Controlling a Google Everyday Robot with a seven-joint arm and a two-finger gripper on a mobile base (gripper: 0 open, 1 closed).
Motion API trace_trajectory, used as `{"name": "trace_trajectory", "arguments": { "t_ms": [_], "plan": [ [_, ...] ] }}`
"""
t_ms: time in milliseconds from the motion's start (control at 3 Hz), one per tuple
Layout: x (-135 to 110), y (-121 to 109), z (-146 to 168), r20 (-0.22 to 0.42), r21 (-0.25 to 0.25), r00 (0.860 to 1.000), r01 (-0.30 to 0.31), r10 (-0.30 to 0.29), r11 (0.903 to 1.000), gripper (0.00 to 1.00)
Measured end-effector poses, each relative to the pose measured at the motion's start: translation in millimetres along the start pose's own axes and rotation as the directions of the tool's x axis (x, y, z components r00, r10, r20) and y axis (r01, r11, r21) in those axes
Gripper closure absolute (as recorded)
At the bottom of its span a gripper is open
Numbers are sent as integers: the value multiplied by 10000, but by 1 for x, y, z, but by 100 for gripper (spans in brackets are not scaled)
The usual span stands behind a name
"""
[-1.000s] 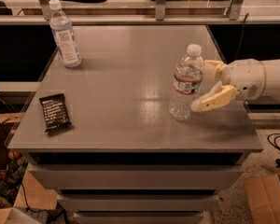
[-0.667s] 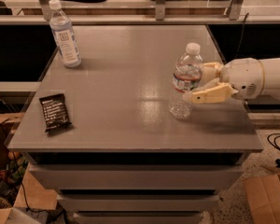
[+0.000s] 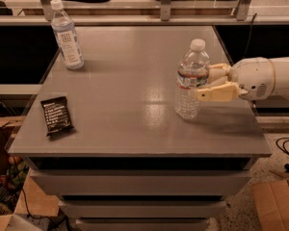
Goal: Knock water bottle over
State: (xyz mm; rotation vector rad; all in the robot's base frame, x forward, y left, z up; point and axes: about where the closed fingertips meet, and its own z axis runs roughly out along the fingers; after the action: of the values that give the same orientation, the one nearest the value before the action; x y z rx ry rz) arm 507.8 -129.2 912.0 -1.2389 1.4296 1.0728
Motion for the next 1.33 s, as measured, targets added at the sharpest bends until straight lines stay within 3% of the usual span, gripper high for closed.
{"name": "trace_trajectory", "arguments": {
  "t_ms": [333,667,1000,1333],
  "plan": [
    [-6,-2,-3,-655,127,9974,304,-295,9995,100],
    [-14,-9,-8,-2007,205,9773,736,-680,9971,100],
    [-13,-18,-11,-3675,142,9249,1101,-972,9938,100],
    [-1,-27,-7,-5327,96,8398,1296,-1046,9915,100]
  ]
}}
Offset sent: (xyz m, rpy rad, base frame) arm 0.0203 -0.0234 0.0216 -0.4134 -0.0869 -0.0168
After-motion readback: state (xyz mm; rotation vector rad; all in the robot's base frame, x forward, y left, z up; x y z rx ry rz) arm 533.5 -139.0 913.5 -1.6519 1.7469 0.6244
